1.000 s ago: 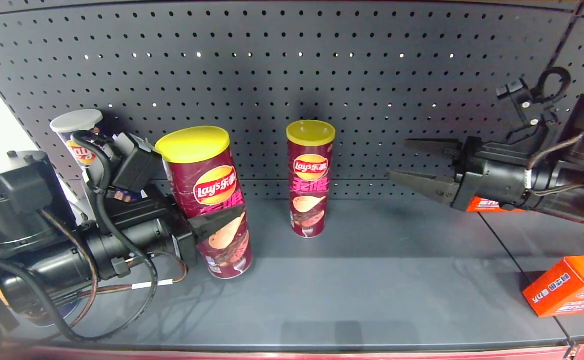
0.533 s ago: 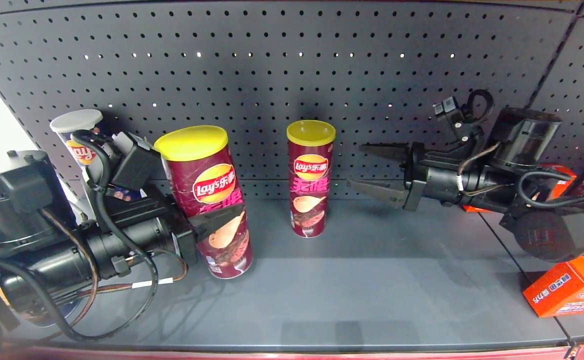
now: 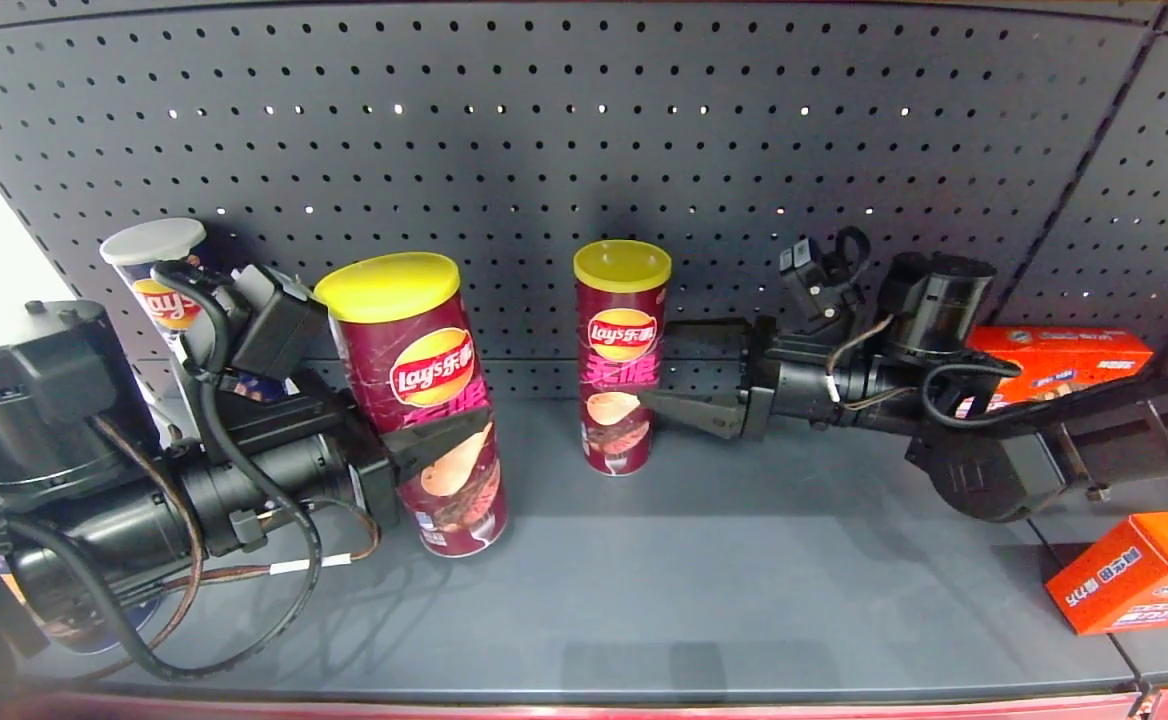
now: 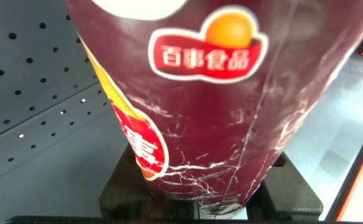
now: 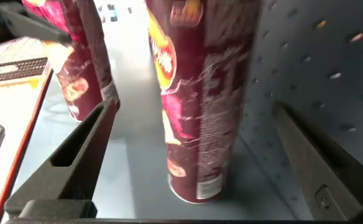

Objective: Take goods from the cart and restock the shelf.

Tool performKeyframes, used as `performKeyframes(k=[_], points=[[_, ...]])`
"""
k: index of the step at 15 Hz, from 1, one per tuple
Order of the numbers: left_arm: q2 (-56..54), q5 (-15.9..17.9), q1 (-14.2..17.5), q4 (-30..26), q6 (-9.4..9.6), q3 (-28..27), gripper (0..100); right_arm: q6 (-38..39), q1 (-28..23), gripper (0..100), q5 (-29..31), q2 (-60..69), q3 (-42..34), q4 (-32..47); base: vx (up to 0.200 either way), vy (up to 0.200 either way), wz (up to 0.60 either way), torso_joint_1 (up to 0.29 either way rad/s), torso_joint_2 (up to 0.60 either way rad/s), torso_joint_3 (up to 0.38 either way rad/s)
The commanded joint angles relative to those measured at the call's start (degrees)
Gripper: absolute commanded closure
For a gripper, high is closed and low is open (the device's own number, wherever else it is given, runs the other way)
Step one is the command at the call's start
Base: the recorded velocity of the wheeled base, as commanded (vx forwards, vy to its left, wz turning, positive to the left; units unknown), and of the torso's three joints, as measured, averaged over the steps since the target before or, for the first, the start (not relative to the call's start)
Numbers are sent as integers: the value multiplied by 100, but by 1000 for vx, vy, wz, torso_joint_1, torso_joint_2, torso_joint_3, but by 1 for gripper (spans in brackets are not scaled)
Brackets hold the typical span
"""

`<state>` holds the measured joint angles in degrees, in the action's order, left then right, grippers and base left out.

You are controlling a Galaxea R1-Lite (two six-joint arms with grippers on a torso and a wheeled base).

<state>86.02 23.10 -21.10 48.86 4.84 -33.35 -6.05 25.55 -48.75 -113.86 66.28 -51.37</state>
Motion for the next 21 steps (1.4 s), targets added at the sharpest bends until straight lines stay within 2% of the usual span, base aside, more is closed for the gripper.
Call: performKeyframes(k=[1, 6, 13, 21], points=[[12, 10, 1, 1, -1, 4, 100, -11, 29, 0, -3, -154, 43, 4, 0, 0, 0, 0, 0, 0], [29, 10, 1, 1, -1, 4, 100, -19, 29, 0, -3, -418, 175, 110, 0, 0, 0, 0, 0, 0], [29, 10, 1, 1, -1, 22, 100, -63, 205, 0, 6, -787, 966, 743, 0, 0, 0, 0, 0, 0], [29, 1, 10, 1, 8, 39, 100, -204, 284, 0, 41, -1121, 1115, 866, 0, 0, 0, 0, 0, 0]])
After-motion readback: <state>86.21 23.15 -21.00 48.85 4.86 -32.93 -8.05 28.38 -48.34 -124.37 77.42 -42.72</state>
